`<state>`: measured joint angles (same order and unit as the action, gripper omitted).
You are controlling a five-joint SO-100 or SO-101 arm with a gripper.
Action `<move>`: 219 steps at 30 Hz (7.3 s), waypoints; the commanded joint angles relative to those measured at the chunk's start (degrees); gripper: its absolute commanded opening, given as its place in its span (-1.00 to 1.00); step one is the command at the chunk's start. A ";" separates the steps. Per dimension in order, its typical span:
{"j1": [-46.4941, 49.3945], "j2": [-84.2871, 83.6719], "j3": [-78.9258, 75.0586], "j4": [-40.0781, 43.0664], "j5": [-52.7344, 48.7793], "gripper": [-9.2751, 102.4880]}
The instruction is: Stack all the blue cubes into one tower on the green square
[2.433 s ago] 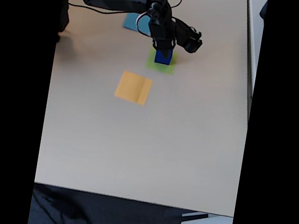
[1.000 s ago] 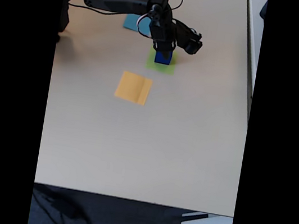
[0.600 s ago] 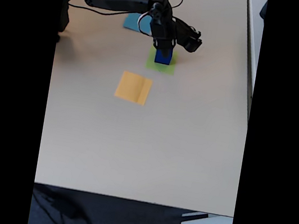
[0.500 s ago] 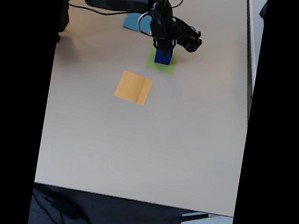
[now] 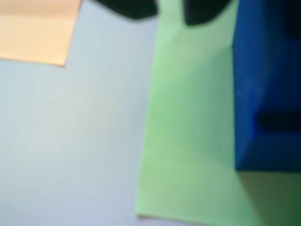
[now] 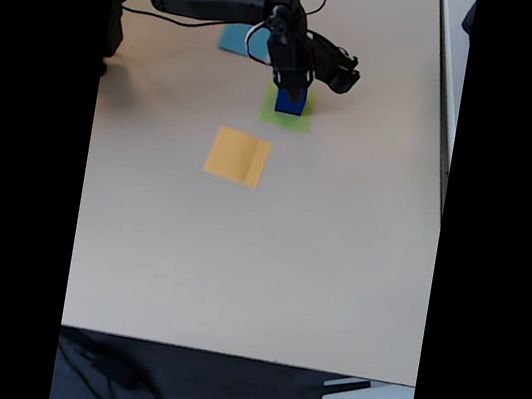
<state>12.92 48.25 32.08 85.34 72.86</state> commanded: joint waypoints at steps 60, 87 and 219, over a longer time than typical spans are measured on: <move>-0.70 1.58 -4.75 0.62 -0.26 -0.83; 3.69 14.06 -0.62 -3.87 -10.46 -0.82; -11.25 9.32 2.99 -2.46 8.09 -0.83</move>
<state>1.23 56.60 38.06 82.62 80.86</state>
